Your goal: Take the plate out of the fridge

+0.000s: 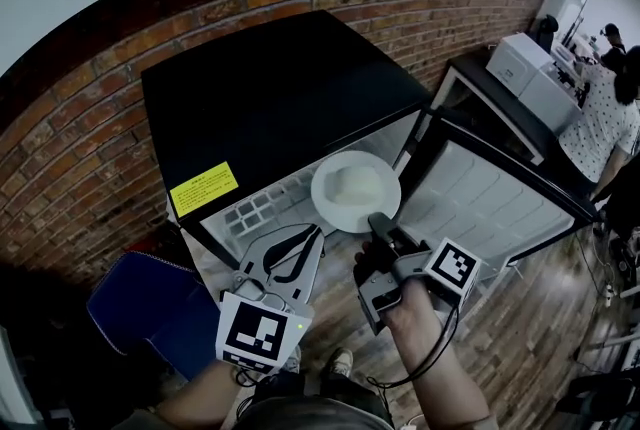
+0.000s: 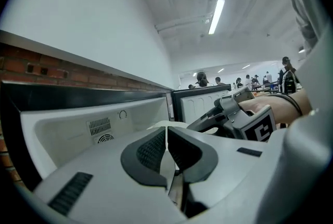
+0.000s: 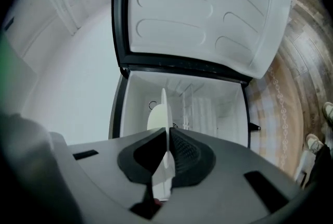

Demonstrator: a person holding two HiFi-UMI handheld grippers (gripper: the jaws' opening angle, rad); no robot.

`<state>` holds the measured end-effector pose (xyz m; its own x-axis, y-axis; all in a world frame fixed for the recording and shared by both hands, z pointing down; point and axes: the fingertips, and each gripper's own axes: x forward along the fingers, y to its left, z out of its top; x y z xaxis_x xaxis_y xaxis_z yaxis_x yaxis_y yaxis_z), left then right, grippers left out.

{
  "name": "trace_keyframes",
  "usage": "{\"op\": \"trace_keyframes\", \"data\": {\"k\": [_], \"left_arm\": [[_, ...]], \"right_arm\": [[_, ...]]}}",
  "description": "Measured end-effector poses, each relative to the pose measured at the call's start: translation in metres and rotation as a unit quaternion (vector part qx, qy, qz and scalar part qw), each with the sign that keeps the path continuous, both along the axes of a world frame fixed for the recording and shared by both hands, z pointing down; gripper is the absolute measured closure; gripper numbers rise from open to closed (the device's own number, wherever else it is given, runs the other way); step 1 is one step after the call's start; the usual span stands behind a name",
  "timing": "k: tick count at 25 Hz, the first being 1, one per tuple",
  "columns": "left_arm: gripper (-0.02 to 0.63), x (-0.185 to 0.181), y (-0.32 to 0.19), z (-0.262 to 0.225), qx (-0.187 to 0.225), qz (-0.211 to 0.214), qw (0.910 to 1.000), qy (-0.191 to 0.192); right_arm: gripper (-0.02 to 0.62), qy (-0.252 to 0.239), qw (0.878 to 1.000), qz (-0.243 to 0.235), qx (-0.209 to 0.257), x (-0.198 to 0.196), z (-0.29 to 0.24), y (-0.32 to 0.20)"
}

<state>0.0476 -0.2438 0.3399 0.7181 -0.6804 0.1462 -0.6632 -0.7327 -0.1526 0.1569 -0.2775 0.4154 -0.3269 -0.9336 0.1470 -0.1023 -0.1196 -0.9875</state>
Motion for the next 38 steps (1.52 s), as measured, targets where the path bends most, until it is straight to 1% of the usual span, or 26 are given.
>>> {"op": "trace_keyframes", "data": {"k": [6, 9, 15, 20, 30, 38], "left_arm": [[0.581, 0.022, 0.012, -0.011, 0.014, 0.033, 0.9994, -0.001], [0.581, 0.041, 0.023, -0.015, 0.020, 0.054, 0.9983, 0.003], [0.581, 0.075, 0.043, -0.015, 0.023, 0.102, 0.9945, 0.003], [0.581, 0.097, 0.057, -0.010, 0.022, 0.132, 0.9910, -0.003], [0.581, 0.131, 0.077, 0.002, 0.015, 0.184, 0.9828, -0.015], [0.581, 0.138, 0.085, 0.010, 0.008, 0.197, 0.9801, -0.025]], "right_arm": [[0.563, 0.004, 1.000, 0.030, 0.009, 0.025, -0.012, 0.026], [0.563, 0.003, 0.999, 0.050, 0.008, 0.043, -0.015, 0.043], [0.563, 0.000, 0.996, 0.090, 0.008, 0.075, -0.013, 0.080], [0.561, 0.002, 0.994, 0.112, 0.002, 0.093, -0.006, 0.105], [0.561, -0.013, 0.990, 0.142, -0.012, 0.110, 0.015, 0.150], [0.563, -0.020, 0.988, 0.155, -0.012, 0.118, 0.022, 0.167]]}}
